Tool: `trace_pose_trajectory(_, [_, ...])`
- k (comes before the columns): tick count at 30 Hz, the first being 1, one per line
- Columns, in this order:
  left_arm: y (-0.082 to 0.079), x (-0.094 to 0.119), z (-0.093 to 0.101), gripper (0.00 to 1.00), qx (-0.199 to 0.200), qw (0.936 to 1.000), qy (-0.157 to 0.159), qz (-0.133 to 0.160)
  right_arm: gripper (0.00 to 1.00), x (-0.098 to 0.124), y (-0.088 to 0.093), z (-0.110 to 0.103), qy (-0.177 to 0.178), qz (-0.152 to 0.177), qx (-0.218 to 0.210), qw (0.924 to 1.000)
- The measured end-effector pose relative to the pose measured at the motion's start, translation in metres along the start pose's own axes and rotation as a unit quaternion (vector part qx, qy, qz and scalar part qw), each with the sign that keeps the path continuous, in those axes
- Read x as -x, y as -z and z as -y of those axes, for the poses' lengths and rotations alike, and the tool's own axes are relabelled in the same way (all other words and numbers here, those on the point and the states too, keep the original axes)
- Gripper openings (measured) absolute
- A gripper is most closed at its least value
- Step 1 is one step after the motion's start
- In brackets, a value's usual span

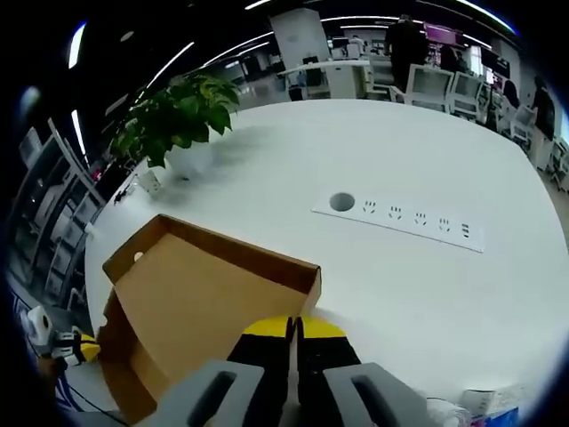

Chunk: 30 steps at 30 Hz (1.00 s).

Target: Operate the shoe box by opening the lid, removing the specified soft item, and placing it in the target area until the item is outside and the box remains undamaged.

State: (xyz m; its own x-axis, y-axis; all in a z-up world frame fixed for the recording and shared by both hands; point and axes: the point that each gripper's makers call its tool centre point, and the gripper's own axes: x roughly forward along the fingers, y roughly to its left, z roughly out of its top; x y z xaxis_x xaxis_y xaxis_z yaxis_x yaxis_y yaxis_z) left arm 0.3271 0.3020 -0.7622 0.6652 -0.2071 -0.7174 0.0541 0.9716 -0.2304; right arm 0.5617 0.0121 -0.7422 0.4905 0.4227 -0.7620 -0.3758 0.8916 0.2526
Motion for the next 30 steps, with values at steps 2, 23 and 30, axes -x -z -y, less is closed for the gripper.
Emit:
trace_pose_trajectory(2, [0.000, 0.000, 0.000, 0.02, -0.003, 1.0000, 0.000, 0.001, 0.00, 0.005, -0.004, -0.002, 0.000, 0.009, 0.006, 0.9999])
trace_pose_trajectory(23, [0.003, 0.000, 0.000, 0.02, -0.008, 1.0000, -0.002, 0.003, 0.00, 0.055, -0.005, -0.023, -0.005, 0.087, 0.065, 0.9941])
trace_pose_trajectory(30, [0.003, 0.000, 0.000, 0.02, -0.007, 1.0000, 0.000, 0.003, 0.00, 0.067, -0.010, -0.029, -0.007, 0.115, 0.092, 0.9892])
